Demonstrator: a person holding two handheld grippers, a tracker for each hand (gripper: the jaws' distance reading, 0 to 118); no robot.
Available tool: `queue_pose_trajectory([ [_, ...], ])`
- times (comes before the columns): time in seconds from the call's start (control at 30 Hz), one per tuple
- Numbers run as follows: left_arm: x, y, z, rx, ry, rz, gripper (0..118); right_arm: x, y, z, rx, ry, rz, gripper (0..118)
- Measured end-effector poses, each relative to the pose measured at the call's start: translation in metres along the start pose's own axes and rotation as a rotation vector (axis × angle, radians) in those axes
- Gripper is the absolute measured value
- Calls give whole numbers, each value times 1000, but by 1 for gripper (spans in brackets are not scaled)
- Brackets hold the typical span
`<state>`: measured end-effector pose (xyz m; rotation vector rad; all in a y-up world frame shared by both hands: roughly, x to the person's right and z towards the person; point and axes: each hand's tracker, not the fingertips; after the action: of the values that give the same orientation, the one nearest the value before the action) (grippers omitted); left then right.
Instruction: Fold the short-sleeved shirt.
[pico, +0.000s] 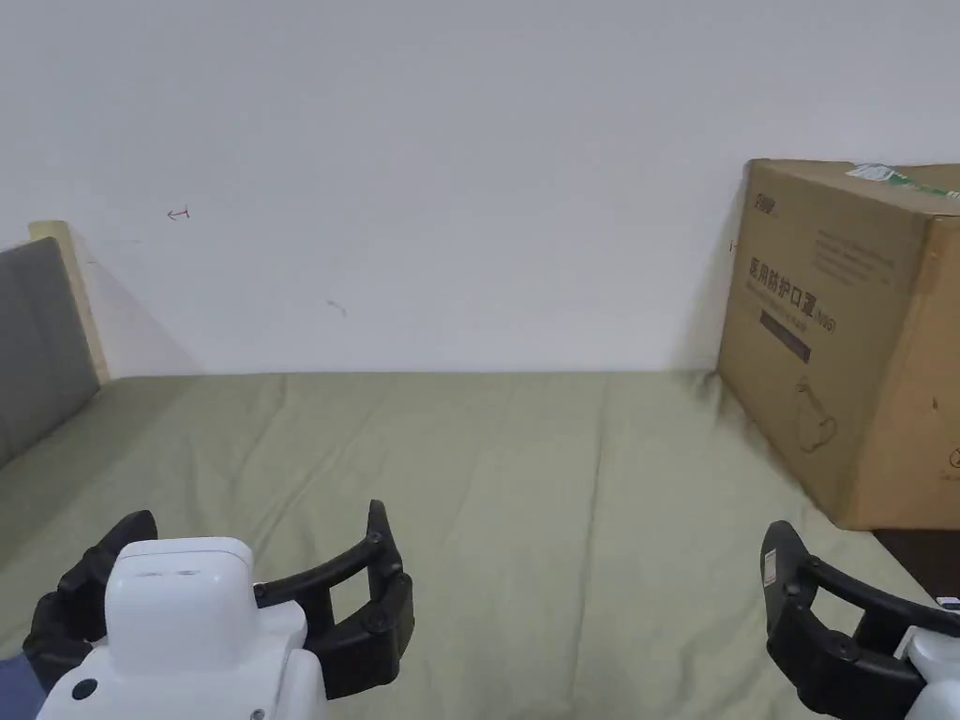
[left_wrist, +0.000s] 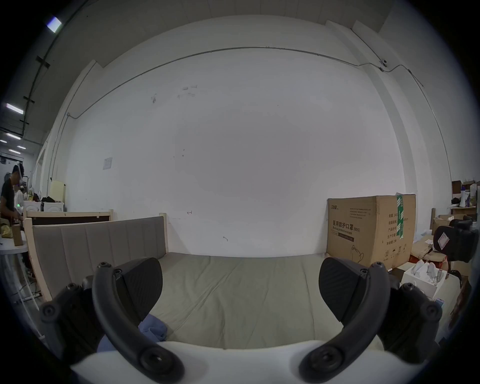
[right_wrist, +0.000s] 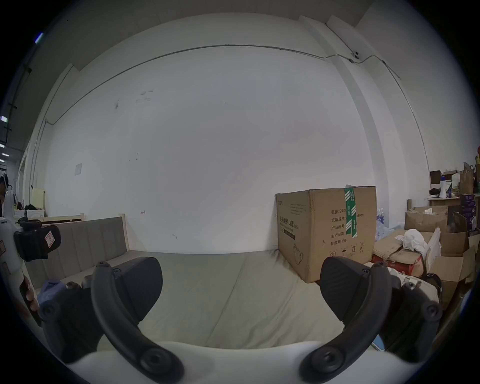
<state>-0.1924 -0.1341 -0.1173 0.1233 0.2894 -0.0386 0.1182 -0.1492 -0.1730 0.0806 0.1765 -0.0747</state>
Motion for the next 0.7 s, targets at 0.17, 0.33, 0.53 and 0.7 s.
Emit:
queue_pose_trajectory([
  [0.17, -3, -1, -1, -20, -18, 23, 118, 0, 1, 0, 0, 2, 6, 118],
  [0.33, -4, -2, -3, -28, -13, 31, 118, -1, 1, 0, 2, 5, 17, 118],
  [0.53, -5, -2, -4, -25, -8, 13, 118, -4, 2, -2, -12, 11, 22, 118],
  [0.7, 12, 6, -8, 53, 70, -249, 118, 5, 1, -6, -3, -55, -62, 118],
])
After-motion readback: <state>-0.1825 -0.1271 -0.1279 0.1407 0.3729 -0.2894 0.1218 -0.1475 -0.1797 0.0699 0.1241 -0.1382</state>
